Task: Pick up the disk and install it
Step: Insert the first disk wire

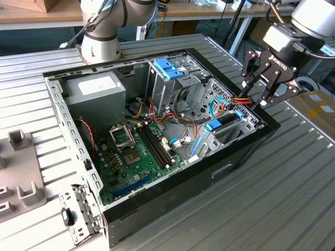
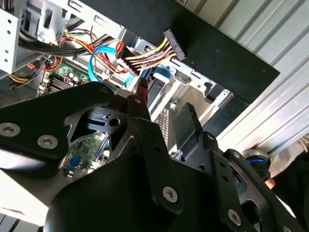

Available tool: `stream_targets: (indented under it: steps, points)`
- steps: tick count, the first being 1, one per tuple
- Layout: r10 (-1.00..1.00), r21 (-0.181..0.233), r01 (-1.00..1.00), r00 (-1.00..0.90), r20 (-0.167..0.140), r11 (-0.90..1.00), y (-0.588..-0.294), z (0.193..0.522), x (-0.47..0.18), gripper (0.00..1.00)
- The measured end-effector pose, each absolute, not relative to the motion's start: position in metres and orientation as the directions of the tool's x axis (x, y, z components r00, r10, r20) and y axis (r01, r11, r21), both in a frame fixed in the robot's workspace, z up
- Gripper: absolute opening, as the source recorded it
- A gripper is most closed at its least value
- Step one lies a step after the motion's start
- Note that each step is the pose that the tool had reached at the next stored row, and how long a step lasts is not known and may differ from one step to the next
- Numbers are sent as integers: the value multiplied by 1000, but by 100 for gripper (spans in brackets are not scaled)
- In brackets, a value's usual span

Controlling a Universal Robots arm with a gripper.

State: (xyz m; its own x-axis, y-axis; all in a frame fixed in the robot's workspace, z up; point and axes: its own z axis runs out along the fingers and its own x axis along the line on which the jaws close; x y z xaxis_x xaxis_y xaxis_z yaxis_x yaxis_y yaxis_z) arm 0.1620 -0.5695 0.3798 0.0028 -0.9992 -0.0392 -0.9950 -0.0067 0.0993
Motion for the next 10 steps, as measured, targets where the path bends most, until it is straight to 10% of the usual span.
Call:
stream_targets:
  steps: [10]
  points:
    - [-998,100,-994,39,-39,-42,-561,376,174,48]
